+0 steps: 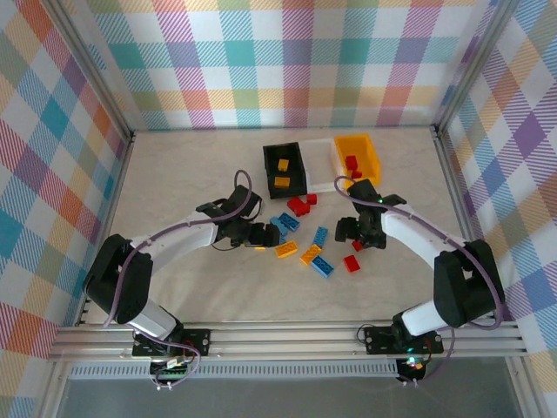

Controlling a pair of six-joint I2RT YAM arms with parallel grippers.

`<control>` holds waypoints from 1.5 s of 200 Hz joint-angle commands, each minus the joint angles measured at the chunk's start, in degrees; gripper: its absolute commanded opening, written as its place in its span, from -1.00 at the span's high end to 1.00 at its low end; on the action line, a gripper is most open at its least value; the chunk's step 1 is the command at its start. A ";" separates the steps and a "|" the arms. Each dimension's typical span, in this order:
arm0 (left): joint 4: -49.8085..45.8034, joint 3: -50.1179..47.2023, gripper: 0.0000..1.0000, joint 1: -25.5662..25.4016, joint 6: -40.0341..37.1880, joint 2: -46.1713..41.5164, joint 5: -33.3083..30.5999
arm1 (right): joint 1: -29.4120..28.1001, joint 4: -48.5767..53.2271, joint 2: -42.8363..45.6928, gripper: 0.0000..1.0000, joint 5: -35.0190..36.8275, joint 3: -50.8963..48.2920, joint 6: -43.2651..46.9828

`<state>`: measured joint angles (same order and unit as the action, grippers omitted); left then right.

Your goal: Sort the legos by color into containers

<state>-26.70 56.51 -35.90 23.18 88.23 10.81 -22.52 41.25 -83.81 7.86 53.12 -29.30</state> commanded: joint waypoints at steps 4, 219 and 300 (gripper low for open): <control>-1.55 0.32 -0.69 -0.48 0.56 -2.27 -1.77 | 2.19 -3.59 -1.29 -0.73 0.36 -2.05 -3.60; -3.18 -1.60 -0.73 -0.31 -0.71 -3.34 -4.47 | 4.25 -12.02 -13.50 0.00 -2.01 0.50 -2.70; -2.97 -2.36 -0.73 -0.14 -0.87 -3.88 -4.04 | 3.68 -8.79 -9.46 -0.26 -0.43 -1.07 -4.10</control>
<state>-28.53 54.76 -35.92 22.94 84.90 6.79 -18.00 34.26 -94.98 9.37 53.34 -31.81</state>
